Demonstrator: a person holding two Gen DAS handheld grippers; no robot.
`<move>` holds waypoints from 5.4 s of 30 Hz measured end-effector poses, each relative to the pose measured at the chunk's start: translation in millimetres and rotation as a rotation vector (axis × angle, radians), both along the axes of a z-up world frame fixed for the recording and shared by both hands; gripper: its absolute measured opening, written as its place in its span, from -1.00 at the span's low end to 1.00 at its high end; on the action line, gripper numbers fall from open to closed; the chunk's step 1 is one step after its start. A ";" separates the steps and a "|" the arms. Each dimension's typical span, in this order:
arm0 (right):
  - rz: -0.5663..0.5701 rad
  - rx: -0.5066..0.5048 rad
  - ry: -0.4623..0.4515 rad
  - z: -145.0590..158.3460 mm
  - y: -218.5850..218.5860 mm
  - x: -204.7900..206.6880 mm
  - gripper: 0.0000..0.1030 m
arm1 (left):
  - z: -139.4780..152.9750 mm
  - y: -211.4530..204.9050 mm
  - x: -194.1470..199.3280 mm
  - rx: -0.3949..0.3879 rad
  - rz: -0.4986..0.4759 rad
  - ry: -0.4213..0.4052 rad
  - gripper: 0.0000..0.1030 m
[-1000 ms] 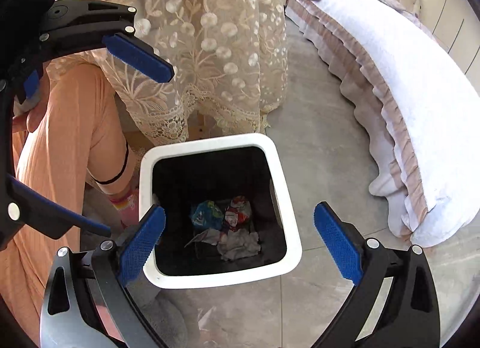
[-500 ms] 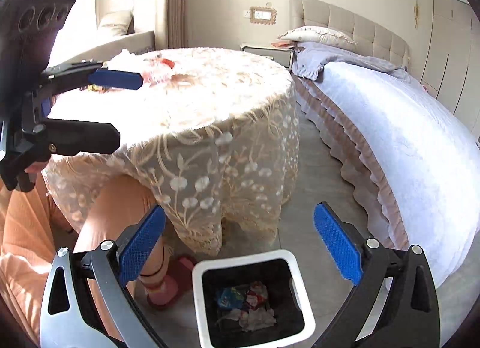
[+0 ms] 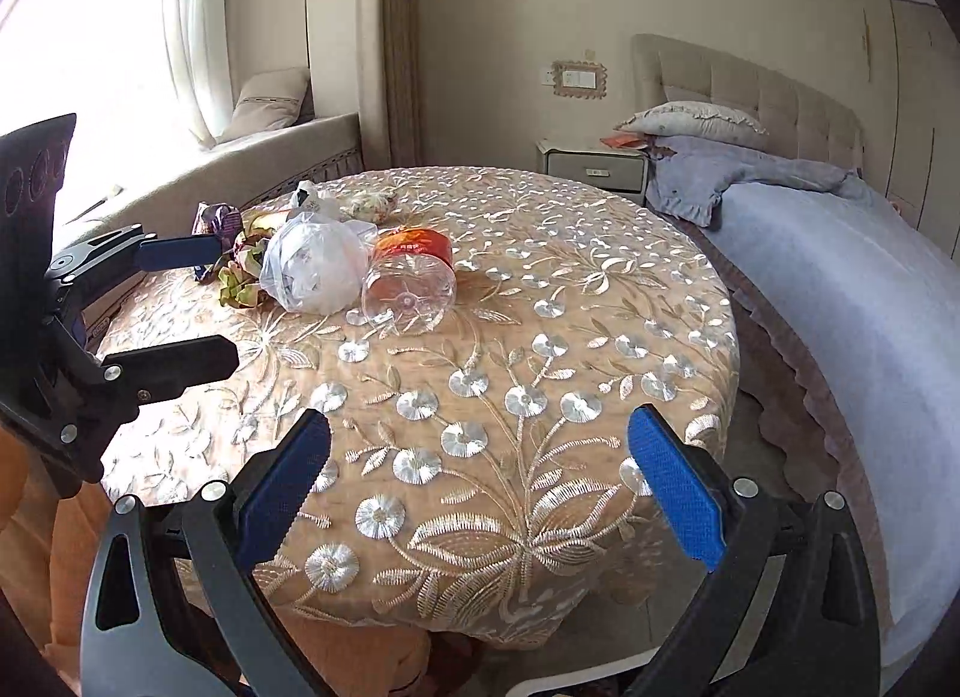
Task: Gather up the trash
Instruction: 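Move both tools back over the table toward the bottle and plastic bag, then grasp the clear plastic bag with the left tool while the right tool grasps the plastic bottle, then carry the bag and bottle to the bin and open both tools, then move both tools back over the table toward the remaining wrappers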
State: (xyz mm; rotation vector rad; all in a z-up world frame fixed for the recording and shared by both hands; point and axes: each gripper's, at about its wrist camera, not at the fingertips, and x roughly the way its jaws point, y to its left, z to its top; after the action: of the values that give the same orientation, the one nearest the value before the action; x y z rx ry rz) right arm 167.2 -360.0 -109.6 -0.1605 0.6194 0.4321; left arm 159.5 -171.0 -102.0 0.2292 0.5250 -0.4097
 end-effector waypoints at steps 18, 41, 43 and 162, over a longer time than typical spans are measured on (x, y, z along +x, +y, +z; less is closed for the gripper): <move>-0.010 -0.110 0.023 -18.8 81.6 87.5 0.92 | -12.2 65.4 86.5 0.083 0.138 0.079 0.91; 0.052 0.007 0.271 -35.5 98.7 135.7 0.44 | -25.5 52.0 115.1 0.093 0.068 0.155 -0.21; 0.066 -0.015 0.231 -29.0 96.3 118.8 0.44 | -20.2 50.9 103.4 0.082 0.059 0.140 -0.21; 0.164 -0.166 0.078 -8.9 9.2 -49.2 0.91 | 6.1 -8.8 -40.3 -0.153 -0.125 -0.006 0.90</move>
State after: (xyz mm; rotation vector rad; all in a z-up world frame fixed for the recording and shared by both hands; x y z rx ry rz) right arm 118.0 -350.9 -118.5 -0.3561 0.7218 0.5475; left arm 119.1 -179.8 -95.8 0.1160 0.4722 -0.5682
